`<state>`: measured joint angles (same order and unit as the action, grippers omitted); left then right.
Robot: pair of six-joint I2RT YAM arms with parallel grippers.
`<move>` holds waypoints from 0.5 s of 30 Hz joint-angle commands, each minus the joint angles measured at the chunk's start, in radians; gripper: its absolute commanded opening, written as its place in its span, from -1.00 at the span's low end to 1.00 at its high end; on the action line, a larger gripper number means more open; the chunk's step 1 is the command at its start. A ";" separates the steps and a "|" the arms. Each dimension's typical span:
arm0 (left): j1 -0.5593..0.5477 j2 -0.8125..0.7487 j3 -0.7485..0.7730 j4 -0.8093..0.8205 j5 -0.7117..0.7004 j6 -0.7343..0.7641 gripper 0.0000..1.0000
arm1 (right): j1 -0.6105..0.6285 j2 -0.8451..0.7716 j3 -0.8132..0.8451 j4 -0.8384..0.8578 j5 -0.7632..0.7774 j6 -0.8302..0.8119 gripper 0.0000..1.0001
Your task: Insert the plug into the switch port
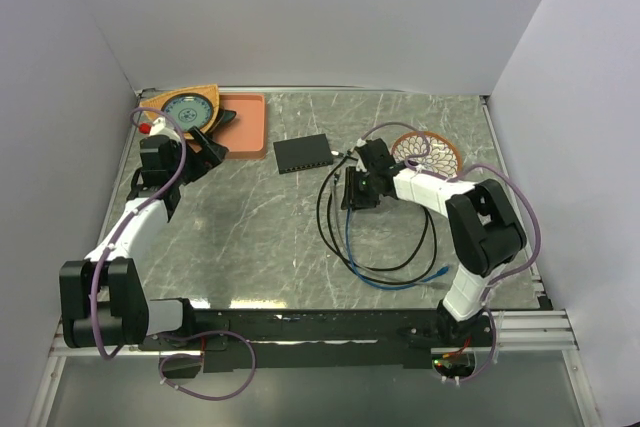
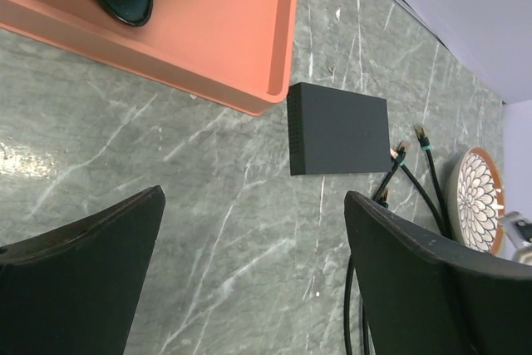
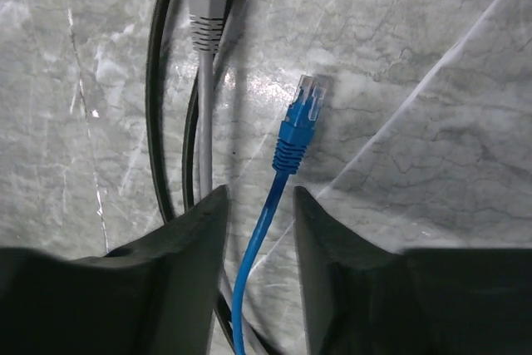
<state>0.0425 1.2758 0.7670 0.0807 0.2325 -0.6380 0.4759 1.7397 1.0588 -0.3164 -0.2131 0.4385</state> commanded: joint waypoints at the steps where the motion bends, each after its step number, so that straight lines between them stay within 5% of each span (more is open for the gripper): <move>1: 0.003 0.003 0.038 0.011 0.045 -0.014 0.92 | 0.010 0.029 0.018 0.020 -0.028 0.025 -0.27; 5: 0.005 -0.012 0.029 0.036 0.111 0.024 0.93 | 0.010 0.052 0.021 0.027 -0.048 0.035 -0.37; 12: 0.003 -0.058 -0.005 0.106 0.221 0.023 0.92 | 0.010 0.023 0.030 0.042 -0.065 0.019 -1.00; 15: 0.003 -0.056 -0.012 0.154 0.281 0.003 0.93 | 0.010 -0.023 0.050 0.031 -0.069 -0.023 -1.00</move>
<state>0.0425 1.2499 0.7666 0.1287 0.3992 -0.6220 0.4770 1.7885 1.0595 -0.3012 -0.2710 0.4576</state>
